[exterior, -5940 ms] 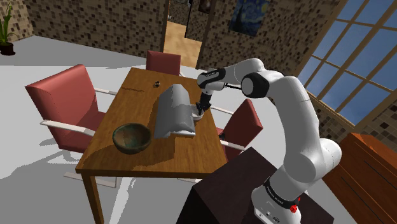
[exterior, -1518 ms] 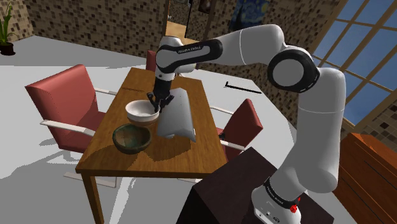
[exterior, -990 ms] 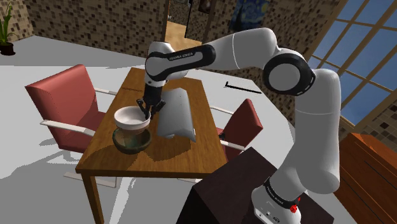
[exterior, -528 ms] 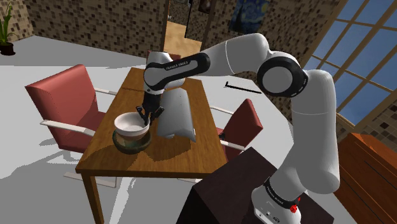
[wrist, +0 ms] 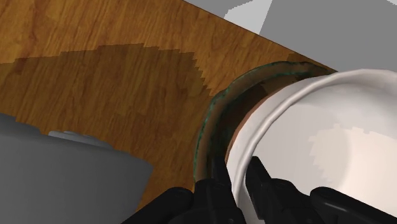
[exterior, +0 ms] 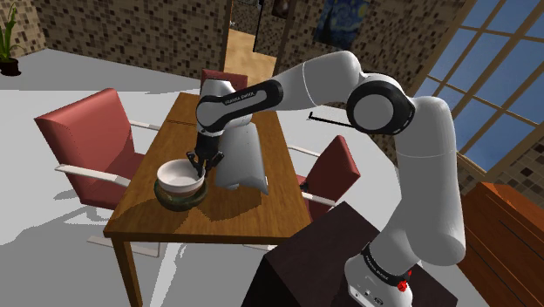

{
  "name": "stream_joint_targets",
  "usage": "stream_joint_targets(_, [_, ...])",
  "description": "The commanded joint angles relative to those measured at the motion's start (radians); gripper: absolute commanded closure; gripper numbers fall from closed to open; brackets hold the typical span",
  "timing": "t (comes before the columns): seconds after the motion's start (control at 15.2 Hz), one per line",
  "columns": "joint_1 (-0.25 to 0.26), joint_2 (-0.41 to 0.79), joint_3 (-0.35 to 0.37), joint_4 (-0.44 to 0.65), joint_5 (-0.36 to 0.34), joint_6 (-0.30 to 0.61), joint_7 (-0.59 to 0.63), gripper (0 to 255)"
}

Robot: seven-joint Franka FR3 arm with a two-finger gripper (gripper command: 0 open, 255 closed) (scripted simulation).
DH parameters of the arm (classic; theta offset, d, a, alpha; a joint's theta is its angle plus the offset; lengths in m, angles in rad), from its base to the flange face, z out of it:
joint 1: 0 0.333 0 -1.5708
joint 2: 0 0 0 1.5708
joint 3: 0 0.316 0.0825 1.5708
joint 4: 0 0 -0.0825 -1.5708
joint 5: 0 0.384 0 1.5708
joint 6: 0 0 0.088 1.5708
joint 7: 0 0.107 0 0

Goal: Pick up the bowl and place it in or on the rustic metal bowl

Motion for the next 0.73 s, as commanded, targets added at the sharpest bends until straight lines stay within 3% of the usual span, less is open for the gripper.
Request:
stream_joint_targets(0.0, [0.000, 0.000, 0.000, 0.000, 0.000, 0.001, 0.000, 255])
stream_joint_targets(0.2, [0.000, 0.000, 0.000, 0.000, 0.000, 0.001, 0.000, 255])
stream_joint_targets(0.26, [0.000, 0.000, 0.000, -0.001, 0.000, 0.001, 0.000, 0])
stream_joint_targets(0.66, [-0.003, -0.016, -0.002, 0.009, -0.002, -0.024, 0.001, 0])
